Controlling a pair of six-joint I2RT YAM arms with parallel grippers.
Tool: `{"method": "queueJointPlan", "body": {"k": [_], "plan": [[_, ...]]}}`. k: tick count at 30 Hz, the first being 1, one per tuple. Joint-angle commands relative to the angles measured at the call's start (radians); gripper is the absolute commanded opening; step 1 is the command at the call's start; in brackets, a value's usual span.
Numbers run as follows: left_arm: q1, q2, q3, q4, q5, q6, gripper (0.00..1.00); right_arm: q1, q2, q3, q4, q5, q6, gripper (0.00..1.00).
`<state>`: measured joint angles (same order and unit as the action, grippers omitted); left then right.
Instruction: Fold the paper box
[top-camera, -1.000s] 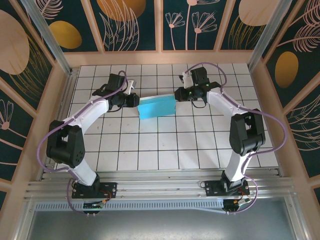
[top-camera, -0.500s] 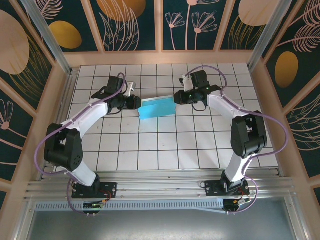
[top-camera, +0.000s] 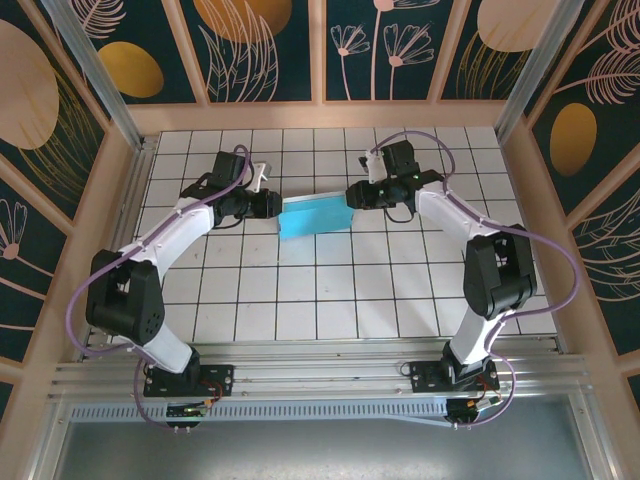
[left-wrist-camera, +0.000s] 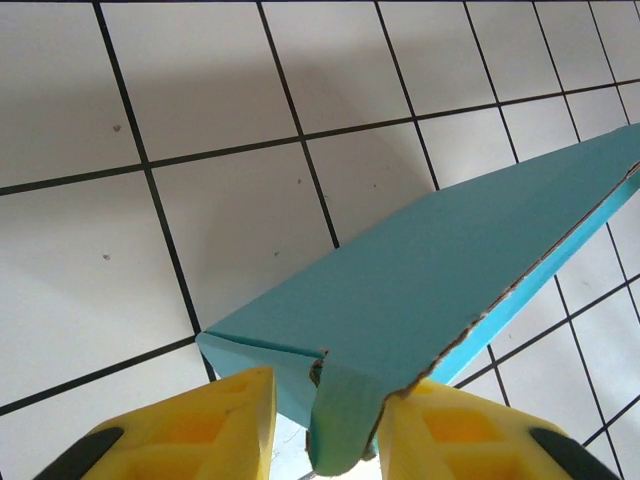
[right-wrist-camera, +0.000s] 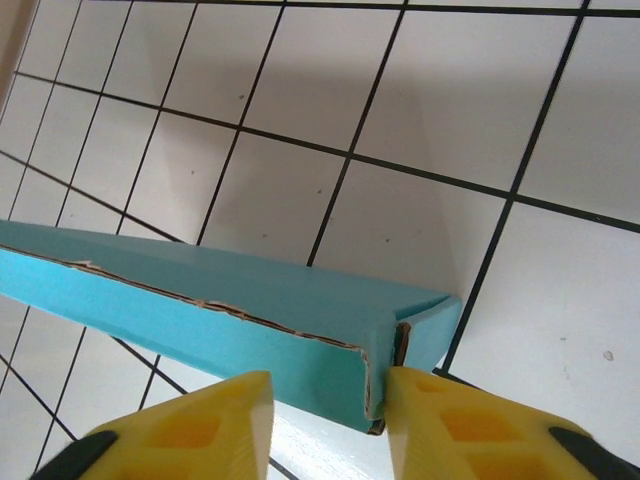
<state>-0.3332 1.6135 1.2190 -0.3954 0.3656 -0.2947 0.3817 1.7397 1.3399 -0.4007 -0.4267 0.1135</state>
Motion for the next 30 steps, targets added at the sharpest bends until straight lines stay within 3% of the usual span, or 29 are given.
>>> {"method": "queueJointPlan", "body": {"k": [1, 13, 18, 30], "plan": [[-0.006, -0.035, 0.002, -0.027, -0.008, -0.013, 0.32, 0.008, -0.035, 0.031, -0.047, 0.037, 0.000, 0.41], [-0.006, -0.044, 0.005, -0.016, -0.022, -0.018, 0.30, 0.001, -0.034, 0.060, -0.023, 0.034, -0.014, 0.41], [-0.007, -0.056, -0.009, -0.018, -0.015, -0.032, 0.32, 0.002, -0.023, 0.067, -0.017, 0.020, -0.023, 0.24], [-0.006, -0.052, -0.034, -0.017, -0.066, -0.003, 0.29, 0.003, 0.011, 0.073, -0.007, 0.050, -0.084, 0.21]]}}
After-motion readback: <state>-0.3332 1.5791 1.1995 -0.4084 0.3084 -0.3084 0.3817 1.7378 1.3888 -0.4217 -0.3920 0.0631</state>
